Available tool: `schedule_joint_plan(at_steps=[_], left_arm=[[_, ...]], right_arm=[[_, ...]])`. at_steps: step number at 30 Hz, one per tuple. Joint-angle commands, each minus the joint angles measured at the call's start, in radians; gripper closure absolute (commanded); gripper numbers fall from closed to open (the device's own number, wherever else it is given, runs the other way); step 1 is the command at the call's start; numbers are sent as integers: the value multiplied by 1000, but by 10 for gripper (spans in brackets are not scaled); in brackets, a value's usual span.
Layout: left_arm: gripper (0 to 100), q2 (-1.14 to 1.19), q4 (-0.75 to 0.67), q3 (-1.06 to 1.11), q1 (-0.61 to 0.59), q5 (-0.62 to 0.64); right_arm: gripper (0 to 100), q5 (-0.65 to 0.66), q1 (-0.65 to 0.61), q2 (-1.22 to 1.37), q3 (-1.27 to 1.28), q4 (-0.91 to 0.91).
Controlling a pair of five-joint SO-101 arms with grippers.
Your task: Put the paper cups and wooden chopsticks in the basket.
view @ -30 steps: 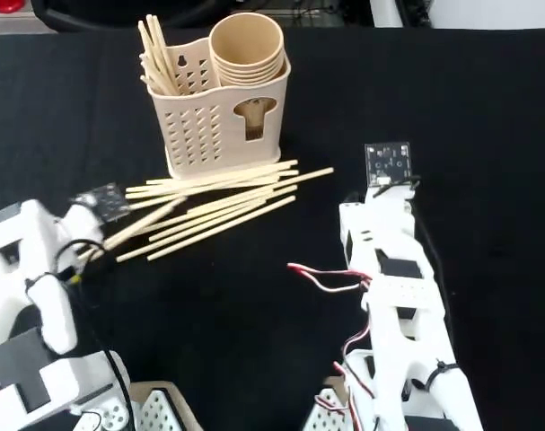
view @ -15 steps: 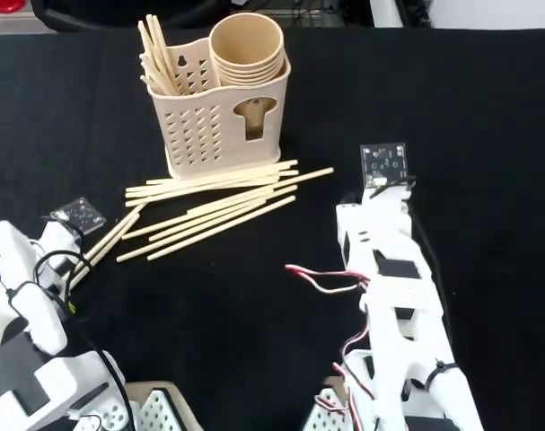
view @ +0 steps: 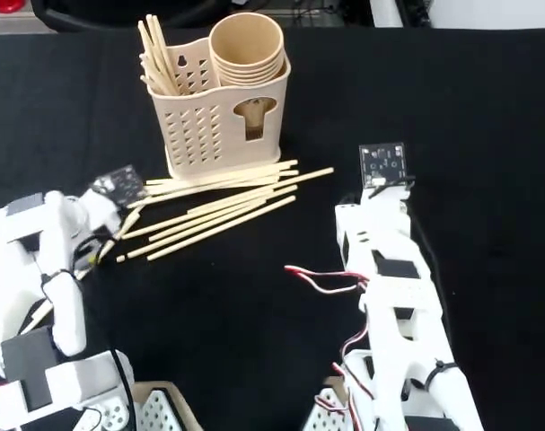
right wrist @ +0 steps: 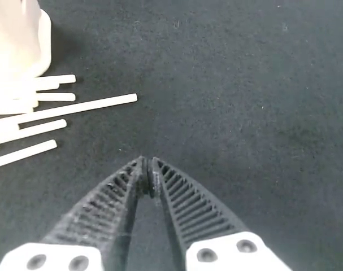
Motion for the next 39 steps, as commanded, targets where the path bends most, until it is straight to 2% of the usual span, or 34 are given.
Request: schedule_joint_plan(at_steps=[1, 3, 6, 8, 15, 21, 23, 30, 35, 39], left_arm=[[818, -28, -129, -4, 59, 20], [819, -28, -222, 33, 73, 46], [819, -26, -370, 74, 71, 155], [819, -26, -417, 101, 77, 222], [819, -26, -425, 102, 196, 466], [819, 117, -454, 1, 240, 552], [819, 219, -411, -99, 226, 585], [819, 528, -101, -486, 189, 589], [820, 574, 58, -595, 174, 582], [820, 574, 212, -641, 173, 522]], right_arm=[[985, -3, -9, -18, -4, -15], [985, -3, -8, -18, -4, -15], [985, -3, -8, -18, -4, -15], [985, -3, -11, -18, -4, -15], [985, -3, -11, -18, -5, -15], [985, -3, -8, -18, -4, -15], [985, -3, -9, -18, -4, -15], [985, -3, -8, -18, -4, -15], [985, -3, -8, -18, -5, -15], [985, -3, -8, -18, -5, -15]])
